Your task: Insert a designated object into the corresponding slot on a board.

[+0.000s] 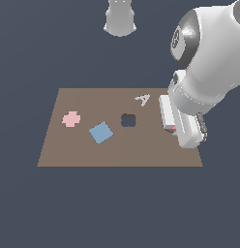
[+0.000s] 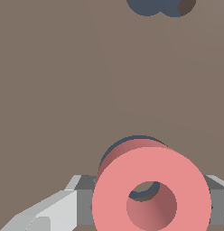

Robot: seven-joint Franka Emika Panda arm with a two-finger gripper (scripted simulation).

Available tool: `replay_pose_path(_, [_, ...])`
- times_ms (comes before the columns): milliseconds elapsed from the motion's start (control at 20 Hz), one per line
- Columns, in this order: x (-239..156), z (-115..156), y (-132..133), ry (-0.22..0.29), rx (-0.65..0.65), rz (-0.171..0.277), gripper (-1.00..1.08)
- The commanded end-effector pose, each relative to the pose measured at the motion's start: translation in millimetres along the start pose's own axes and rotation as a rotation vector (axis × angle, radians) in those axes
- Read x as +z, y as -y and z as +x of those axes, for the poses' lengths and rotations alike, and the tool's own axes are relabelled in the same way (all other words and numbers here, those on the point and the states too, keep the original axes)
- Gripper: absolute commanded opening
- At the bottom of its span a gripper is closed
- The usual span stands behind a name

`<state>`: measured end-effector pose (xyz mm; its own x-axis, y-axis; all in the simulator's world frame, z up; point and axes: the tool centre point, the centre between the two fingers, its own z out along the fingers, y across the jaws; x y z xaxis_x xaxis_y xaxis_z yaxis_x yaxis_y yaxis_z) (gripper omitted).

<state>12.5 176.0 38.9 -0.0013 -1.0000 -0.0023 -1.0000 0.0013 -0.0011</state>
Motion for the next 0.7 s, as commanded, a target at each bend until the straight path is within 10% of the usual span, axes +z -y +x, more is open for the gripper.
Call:
replay_pose_path(0, [4.7,0.0,-0.2,-0.001,-0.001,-0.001,-1.0])
replay_pose_path(150, [8.3,0.2,-0.3,-0.001,-0.002,-0.001,-1.0])
replay_pose_path(200, [8.3,0.2,-0.3,-0.001,-0.002,-0.001,1.0])
replay_pose_path(650, [8.3,0.2,-0.3,-0.001,-0.002,-0.001,1.0])
